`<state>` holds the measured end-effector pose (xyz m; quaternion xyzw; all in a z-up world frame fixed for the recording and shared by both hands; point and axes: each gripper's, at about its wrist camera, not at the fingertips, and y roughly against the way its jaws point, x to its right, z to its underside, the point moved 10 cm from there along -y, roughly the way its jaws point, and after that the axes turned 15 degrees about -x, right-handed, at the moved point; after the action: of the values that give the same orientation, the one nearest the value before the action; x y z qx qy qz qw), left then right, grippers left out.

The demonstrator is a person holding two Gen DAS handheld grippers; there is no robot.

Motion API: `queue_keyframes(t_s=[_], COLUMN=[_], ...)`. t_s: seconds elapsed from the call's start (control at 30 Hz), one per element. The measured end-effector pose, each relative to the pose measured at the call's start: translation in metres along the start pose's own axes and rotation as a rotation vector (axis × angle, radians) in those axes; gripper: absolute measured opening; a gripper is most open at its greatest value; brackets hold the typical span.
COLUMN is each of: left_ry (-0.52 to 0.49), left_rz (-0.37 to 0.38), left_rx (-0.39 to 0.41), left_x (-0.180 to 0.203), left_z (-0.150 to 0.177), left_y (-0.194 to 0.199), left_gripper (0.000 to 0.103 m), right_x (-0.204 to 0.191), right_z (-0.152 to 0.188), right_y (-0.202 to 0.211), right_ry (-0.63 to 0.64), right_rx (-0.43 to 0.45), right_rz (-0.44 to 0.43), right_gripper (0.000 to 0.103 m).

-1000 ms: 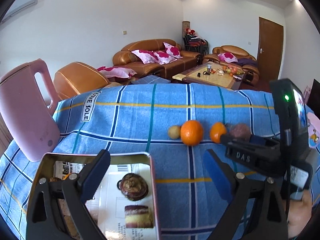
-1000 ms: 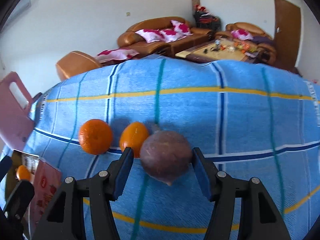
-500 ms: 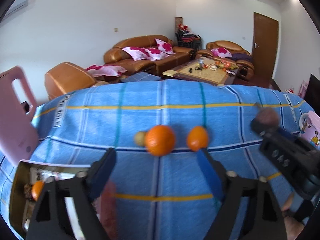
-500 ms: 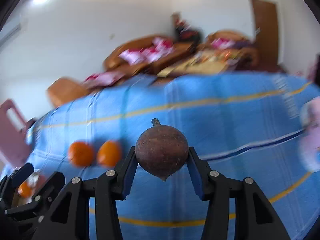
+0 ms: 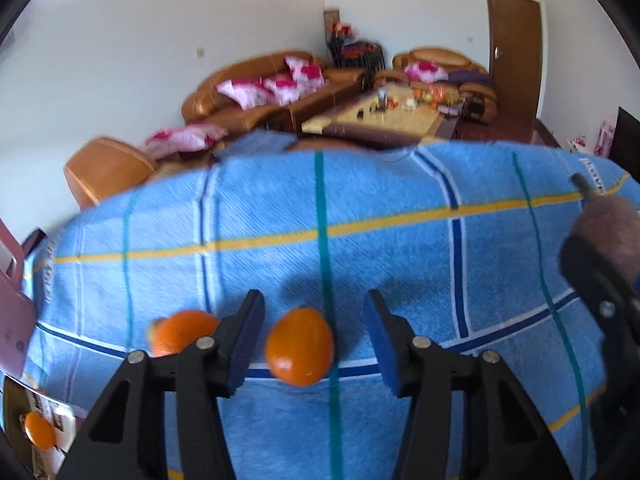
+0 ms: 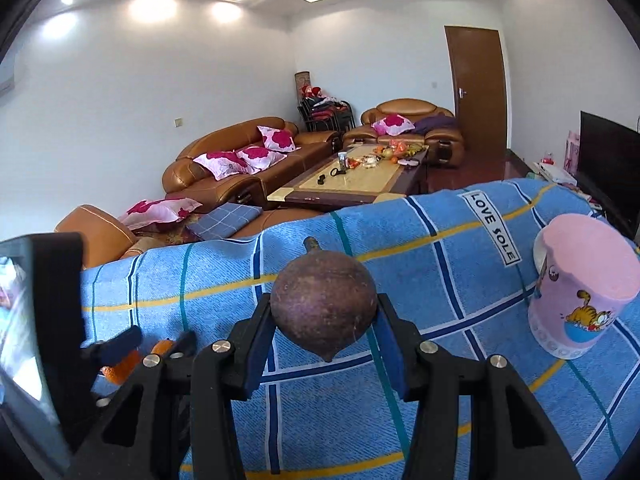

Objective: Organize fruits
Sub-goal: 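Grasp the purple round fruit with the right tool while the left tool grasps an orange, then carry the purple fruit with the right tool while the left tool carries the orange over the tin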

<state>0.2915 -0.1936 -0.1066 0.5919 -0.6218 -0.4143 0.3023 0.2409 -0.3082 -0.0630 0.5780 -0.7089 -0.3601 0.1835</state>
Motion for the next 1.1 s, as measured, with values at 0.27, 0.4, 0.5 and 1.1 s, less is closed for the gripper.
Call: queue_keyframes(t_s=[0.27,0.4,0.5,1.1], left_ry=[0.053,0.058,0.043,0.018], left_rz=[-0.014,0.037,0.059,0.114], left_rx=[-0.078,-0.079,-0.077,0.130], left_x=[-0.001,0.004,0.008,-0.010], left_z=[0.003,0.004,0.008,0.052], left_y=[-0.017,-0.017,-0.016,0.058], left_gripper=[0.053,0.035,0.033,0.031], right_x=[0.014,0.015,0.016,0.010], right_z=[0.000,0.001,0.001,0.006], right_y=[-0.005,-0.006,-0.006,0.003], right_ry=[-0.054,-0.062,-0.065,-0.014], right_rx=[-0.018,-0.023,-0.019,0.016], right_rz=[-0.011,-0.014,-0.012,0.029], right_gripper=[0.051,0.051,0.051,0.051])
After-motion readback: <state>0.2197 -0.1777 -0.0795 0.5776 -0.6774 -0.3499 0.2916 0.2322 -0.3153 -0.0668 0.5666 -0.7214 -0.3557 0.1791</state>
